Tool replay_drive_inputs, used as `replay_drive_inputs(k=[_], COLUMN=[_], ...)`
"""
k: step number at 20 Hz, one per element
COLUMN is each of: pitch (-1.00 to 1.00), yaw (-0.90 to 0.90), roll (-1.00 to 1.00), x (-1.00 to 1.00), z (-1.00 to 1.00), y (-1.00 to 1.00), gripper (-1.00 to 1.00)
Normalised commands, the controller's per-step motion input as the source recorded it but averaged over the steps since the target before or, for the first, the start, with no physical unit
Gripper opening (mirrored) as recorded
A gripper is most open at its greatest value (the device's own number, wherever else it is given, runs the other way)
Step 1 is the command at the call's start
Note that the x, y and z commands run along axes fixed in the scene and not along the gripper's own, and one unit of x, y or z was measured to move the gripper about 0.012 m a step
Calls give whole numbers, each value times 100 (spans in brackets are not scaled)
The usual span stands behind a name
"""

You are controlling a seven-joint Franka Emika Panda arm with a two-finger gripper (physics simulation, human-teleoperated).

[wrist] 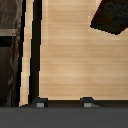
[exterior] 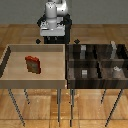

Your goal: Place the box of cereal into the appropriate compartment.

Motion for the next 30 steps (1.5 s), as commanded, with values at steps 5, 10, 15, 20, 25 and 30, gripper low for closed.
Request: replay_drive_inputs(k=[5,10,15,20,25,30], pitch=[0,0,0,0,0,0], yaw=[0,0,0,0,0,0], roll=[0,0,0,0,0,0], x=[0,0,0,0,0,0], z=[0,0,0,0,-60,0], y=[-20,-60,-100,-100,-20,0], gripper=[100,100,100,100,100,100])
